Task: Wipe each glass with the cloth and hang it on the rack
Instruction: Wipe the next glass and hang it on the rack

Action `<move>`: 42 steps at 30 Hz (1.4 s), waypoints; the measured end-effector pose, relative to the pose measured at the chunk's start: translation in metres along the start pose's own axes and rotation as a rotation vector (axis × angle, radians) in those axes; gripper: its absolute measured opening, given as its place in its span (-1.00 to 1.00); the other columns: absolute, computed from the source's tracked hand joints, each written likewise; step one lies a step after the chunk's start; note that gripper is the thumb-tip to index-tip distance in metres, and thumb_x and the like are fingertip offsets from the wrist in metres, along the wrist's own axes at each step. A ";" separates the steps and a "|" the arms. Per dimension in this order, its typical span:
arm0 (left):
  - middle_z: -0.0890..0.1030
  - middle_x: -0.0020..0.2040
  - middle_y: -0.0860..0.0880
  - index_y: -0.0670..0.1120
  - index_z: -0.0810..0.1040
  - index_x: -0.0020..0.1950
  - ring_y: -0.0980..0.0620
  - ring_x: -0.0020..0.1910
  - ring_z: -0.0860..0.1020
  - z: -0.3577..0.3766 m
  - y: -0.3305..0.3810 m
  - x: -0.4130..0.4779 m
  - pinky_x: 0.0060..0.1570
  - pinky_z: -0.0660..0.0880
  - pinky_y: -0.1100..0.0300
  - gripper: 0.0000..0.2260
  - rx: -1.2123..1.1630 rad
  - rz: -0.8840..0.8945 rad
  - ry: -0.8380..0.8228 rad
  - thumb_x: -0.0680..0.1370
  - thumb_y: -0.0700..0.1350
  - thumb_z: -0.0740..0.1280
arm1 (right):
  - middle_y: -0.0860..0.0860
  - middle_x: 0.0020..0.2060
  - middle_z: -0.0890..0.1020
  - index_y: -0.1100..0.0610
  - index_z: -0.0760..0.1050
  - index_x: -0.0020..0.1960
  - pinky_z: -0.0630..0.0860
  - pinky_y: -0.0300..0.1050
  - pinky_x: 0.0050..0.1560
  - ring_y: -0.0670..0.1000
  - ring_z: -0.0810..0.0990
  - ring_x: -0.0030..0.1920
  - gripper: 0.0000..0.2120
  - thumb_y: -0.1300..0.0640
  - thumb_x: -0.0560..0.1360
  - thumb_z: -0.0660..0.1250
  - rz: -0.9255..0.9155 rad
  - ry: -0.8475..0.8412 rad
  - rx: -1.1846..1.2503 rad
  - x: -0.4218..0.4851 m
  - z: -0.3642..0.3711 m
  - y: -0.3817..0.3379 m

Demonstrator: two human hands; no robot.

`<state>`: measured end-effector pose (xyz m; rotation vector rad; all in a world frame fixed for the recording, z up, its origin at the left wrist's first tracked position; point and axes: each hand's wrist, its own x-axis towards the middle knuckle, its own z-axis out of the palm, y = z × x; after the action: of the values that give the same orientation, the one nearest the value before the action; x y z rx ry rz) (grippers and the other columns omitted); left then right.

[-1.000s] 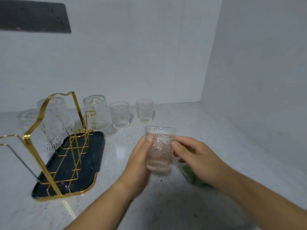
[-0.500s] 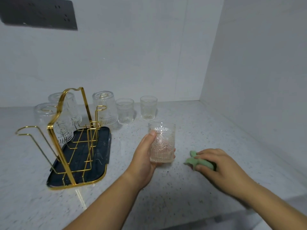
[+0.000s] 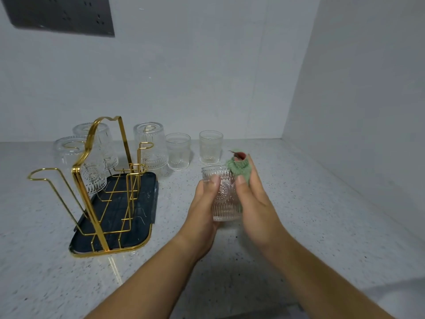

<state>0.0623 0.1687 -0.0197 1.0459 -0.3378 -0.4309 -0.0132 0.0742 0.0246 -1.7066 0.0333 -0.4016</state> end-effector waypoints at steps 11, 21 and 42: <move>0.64 0.32 -0.26 -0.21 0.39 0.48 -0.25 0.32 0.63 -0.004 0.004 0.003 0.41 0.47 -0.30 -0.26 0.011 0.007 0.050 0.53 0.30 0.38 | -0.29 0.60 0.17 -0.19 -0.04 0.64 0.19 -0.49 0.45 -0.43 0.16 0.50 -0.34 -0.28 0.60 0.05 0.017 -0.034 -0.176 -0.031 0.004 0.005; 0.67 0.32 -0.21 -0.16 0.63 0.37 -0.14 0.34 0.63 -0.001 0.017 -0.003 0.44 0.44 -0.10 -0.42 -0.216 -0.079 0.002 0.71 0.22 0.05 | -0.25 0.64 0.00 -0.23 -0.11 0.63 0.14 -0.22 0.59 -0.25 0.08 0.60 -0.47 0.01 0.74 0.01 -0.097 0.000 -0.202 0.000 0.019 0.008; 0.67 0.31 -0.23 -0.18 0.65 0.35 -0.18 0.31 0.65 -0.003 0.017 -0.001 0.37 0.50 -0.10 -0.40 -0.216 -0.099 0.009 0.65 0.29 0.18 | -0.27 0.59 -0.36 -0.14 -0.46 0.57 -0.21 -0.43 0.49 -0.35 -0.31 0.55 -0.29 -0.07 0.69 0.02 -0.162 -0.130 -0.673 -0.027 0.003 0.031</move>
<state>0.0661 0.1786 -0.0055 0.8558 -0.2267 -0.5393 -0.0313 0.0780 -0.0120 -2.4074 -0.0741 -0.4259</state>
